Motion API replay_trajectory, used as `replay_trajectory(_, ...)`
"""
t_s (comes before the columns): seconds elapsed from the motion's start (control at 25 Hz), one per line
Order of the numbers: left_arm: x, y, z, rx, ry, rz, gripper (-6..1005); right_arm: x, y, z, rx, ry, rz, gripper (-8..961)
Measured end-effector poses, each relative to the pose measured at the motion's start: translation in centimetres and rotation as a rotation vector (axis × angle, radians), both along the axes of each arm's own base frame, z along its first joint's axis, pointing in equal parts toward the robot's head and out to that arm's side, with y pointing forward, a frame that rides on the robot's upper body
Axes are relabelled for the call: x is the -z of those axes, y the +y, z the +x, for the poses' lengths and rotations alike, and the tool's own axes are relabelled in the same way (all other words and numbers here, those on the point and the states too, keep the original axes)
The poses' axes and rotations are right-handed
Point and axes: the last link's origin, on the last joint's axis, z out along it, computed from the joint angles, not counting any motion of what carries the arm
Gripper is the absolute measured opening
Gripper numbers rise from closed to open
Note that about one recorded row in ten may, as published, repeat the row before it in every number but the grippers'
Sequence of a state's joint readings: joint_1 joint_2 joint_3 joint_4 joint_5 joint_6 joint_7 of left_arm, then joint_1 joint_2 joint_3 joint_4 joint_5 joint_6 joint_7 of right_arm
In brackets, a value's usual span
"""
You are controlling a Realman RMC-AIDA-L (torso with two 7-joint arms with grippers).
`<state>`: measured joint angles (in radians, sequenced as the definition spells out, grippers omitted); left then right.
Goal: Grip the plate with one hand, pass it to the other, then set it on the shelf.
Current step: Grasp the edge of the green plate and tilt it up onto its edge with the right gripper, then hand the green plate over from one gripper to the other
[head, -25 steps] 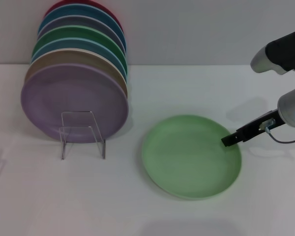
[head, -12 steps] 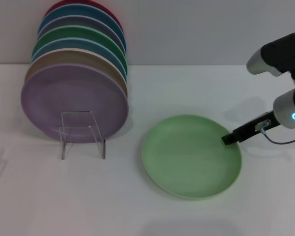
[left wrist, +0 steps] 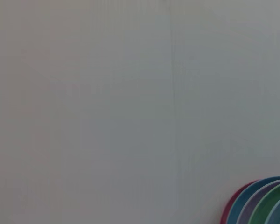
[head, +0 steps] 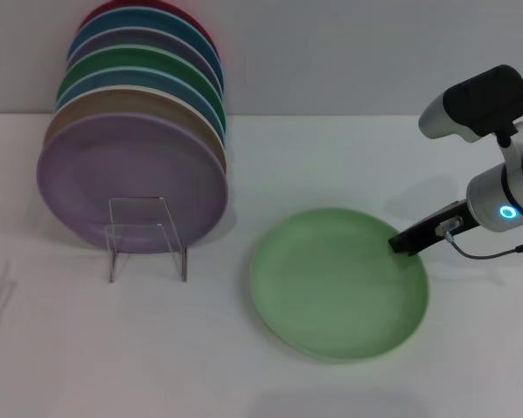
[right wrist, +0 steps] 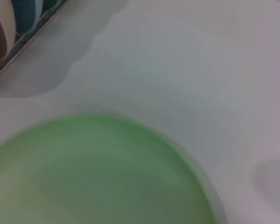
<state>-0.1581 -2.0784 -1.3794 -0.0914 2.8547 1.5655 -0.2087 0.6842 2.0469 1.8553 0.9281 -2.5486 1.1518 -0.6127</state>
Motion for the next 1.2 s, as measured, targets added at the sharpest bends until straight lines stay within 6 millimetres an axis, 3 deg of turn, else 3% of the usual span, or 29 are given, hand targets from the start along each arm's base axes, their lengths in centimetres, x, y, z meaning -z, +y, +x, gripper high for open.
replay_trajectory(0.28,0.0,0.0,0.1,0.004,0.000,0.000,829,0.0,-0.2,-0.4,-0.012,0.028,0.001,68)
replay_trajectory(0.72,0.4,-0.1,1.2,0.083,0.007,-0.026,828,-2.5,-0.8,-1.4,-0.064,0.198,0.088,23)
replay_trajectory(0.76,0.6,-0.7,2.6,0.181,0.015,-0.036,828,-2.9,-0.9,-1.4,-0.073,0.220,0.101,22)
replay_trajectory(0.88,0.6,-1.1,3.2,0.229,0.010,-0.036,828,-3.9,-1.5,-1.3,-0.100,0.279,0.129,21)
replay_trajectory(0.92,0.7,-1.6,4.3,0.319,0.001,-0.056,828,-4.4,-1.8,-1.0,-0.124,0.305,0.150,20)
replay_trajectory(1.08,0.8,-1.4,4.8,0.368,-0.027,-0.094,828,-5.1,-2.7,-0.4,-0.194,0.348,0.178,20)
replay_trajectory(1.2,0.9,-0.1,5.2,0.398,-0.081,-0.168,828,-5.8,-3.6,0.2,-0.264,0.393,0.215,20)
